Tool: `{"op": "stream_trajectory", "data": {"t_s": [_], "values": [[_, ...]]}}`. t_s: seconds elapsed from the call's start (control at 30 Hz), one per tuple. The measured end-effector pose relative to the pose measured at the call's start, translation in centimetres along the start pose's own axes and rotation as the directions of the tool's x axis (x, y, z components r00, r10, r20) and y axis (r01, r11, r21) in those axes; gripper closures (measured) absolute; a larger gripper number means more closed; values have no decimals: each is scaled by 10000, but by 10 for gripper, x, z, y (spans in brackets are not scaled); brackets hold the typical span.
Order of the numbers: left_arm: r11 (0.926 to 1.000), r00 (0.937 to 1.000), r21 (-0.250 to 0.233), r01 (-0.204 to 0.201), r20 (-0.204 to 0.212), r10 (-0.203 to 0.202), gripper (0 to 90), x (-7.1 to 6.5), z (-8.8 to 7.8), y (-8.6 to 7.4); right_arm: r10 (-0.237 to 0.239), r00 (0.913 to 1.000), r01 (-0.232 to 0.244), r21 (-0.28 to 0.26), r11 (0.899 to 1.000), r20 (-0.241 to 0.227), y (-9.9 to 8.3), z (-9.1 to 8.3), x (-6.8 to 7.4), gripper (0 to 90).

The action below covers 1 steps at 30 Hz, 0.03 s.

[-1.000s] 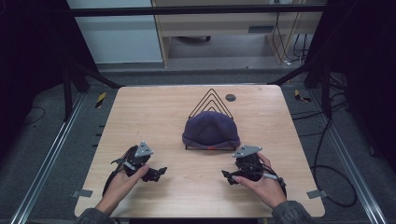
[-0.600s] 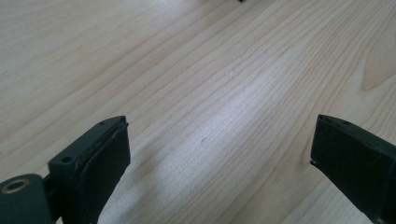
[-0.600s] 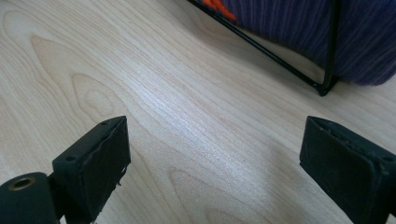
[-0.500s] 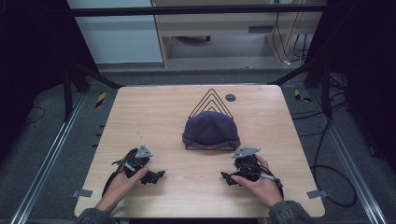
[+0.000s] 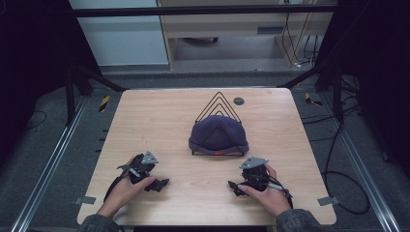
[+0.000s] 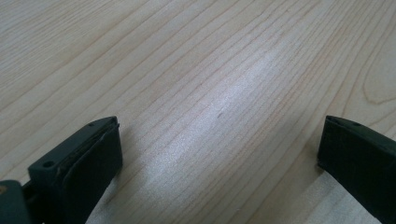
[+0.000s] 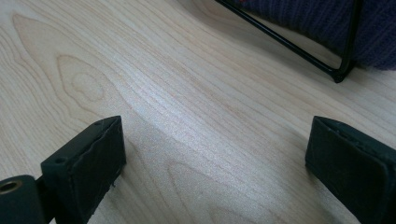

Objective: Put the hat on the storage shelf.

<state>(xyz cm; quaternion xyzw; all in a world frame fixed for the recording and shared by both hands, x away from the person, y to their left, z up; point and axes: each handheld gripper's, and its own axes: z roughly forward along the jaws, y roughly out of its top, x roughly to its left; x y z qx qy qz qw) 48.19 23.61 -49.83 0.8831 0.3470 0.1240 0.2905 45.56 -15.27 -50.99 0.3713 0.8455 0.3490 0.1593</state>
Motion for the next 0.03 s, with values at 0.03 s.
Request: {"op": "stream_trajectory", "data": {"t_s": [0.03], "values": [[10000,10000,6,9,-13,-9,0,0,0,0,-9,10000,10,-45,10000,8,-1,0,0,52]]}}
